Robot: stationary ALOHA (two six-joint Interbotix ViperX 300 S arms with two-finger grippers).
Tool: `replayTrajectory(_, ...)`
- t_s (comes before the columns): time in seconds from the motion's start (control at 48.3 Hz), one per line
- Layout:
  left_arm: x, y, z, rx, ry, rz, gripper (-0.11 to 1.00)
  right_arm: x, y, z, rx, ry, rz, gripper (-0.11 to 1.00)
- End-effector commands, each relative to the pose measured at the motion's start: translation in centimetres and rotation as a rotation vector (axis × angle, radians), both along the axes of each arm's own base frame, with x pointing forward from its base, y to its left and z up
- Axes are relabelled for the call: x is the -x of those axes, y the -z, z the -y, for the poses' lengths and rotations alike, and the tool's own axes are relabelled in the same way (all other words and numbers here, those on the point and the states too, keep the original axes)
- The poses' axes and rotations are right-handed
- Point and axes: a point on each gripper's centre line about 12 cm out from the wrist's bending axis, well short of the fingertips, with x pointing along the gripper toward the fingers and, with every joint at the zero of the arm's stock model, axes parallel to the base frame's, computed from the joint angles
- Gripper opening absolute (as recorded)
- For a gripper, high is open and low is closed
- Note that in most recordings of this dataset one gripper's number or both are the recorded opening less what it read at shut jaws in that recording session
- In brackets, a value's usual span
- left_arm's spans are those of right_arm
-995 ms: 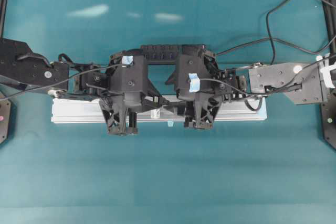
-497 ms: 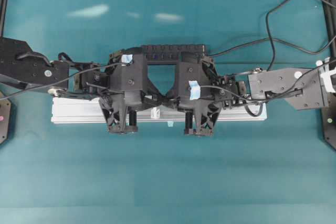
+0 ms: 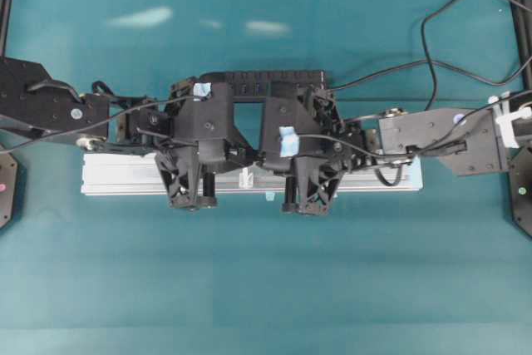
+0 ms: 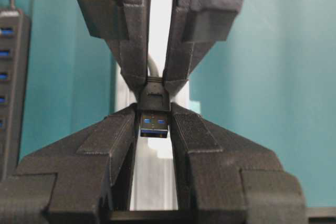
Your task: Pass the USB cable through three rings with both arms.
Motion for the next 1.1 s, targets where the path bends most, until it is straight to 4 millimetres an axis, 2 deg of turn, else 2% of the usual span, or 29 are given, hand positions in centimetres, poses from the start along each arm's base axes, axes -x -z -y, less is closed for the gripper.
replayTrajectory(0.0, 0.3, -0.7, -0.1, 0.003, -0.006, 0.02, 0.23, 0.0, 0.0, 0.2, 0.004, 0.015, -0.029, -0.07)
replayTrajectory(0.041, 0.5, -0.8, -0.1, 0.006, -0.01, 0.02, 0.23, 0.0, 0.1, 0.2, 0.006, 0.018, -0.04, -0.07)
replayTrajectory(0.083, 0.8, -0.6, -0.1, 0.007, -0.011, 0.016, 0.28, 0.0, 0.3, 0.2, 0.007, 0.019, -0.052, -0.07)
replayTrajectory(0.145, 1.3, -0.8, -0.1, 0.008, -0.012, 0.02, 0.44, 0.0, 0.7, 0.1, 0.01, 0.017, -0.07, -0.07)
replayTrajectory(0.249, 2.3, -1.1, -0.1, 0.009, -0.013, 0.027, 0.78, 0.2, 1.4, -0.2, 0.012, 0.011, -0.099, -0.07)
replayTrajectory(0.29, 2.7, -1.3, 0.0, 0.009, -0.013, 0.034, 0.87, 0.2, 1.7, -0.4, 0.013, 0.007, -0.108, -0.07)
replayTrajectory(0.332, 3.1, -1.5, 0.0, 0.009, -0.013, 0.04, 0.92, 0.3, 1.9, -0.4, 0.014, 0.007, -0.117, -0.07)
replayTrajectory(0.539, 4.9, -2.8, 0.0, 0.005, -0.014, 0.08, 0.87, 0.4, 2.3, -0.8, 0.025, -0.004, -0.15, -0.07)
replayTrajectory(0.684, 5.9, -3.4, -0.1, 0.005, -0.019, 0.102, 0.87, 0.6, 3.3, -0.9, 0.047, -0.022, -0.21, -0.07)
replayTrajectory(1.077, 7.5, -5.4, -0.2, 0.002, -0.025, 0.169, 0.87, -0.2, 5.1, -0.9, 0.05, -0.023, -0.251, -0.07)
